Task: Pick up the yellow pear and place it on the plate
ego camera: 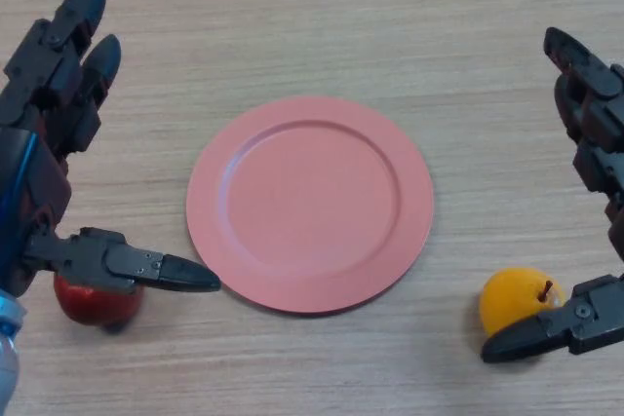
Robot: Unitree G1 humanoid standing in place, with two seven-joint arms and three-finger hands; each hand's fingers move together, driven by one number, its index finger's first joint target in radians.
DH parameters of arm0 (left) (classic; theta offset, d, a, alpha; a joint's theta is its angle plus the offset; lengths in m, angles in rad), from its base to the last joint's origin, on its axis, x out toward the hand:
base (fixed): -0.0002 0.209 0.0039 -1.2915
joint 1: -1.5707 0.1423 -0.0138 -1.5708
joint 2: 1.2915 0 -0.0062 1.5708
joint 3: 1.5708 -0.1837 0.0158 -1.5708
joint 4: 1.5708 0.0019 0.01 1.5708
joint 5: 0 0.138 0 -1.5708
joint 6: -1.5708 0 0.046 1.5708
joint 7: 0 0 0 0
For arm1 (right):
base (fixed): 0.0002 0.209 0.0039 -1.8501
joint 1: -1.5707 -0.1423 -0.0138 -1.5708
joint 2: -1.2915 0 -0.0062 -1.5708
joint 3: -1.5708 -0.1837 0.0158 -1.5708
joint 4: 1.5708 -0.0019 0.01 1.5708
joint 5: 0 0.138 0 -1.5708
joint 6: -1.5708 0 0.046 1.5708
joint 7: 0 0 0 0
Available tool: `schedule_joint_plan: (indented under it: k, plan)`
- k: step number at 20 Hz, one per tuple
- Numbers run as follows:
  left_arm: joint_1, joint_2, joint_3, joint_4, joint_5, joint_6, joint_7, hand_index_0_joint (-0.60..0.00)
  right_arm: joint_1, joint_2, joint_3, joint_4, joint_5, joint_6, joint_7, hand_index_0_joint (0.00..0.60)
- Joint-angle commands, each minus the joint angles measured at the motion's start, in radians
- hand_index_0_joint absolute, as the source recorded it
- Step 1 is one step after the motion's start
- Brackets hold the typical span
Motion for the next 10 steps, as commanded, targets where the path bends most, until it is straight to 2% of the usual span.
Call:
schedule_joint_plan:
  k: [1,7,10]
  plan:
    - [-0.018,0.023,0.049,-0.045,0.023,-0.135,0.02,0.0,-0.025,-0.016,-0.035,-0.056,-0.005,-0.132,-0.007,0.0]
    - [-0.008,0.028,0.05,-0.049,0.073,-0.126,-0.056,0.0,-0.015,-0.01,-0.03,-0.014,-0.026,-0.191,-0.002,0.0]
    - [-0.014,0.027,0.043,-0.044,0.079,-0.11,-0.063,0.0,0.021,-0.011,-0.065,0.089,-0.057,-0.328,0.028,0.0]
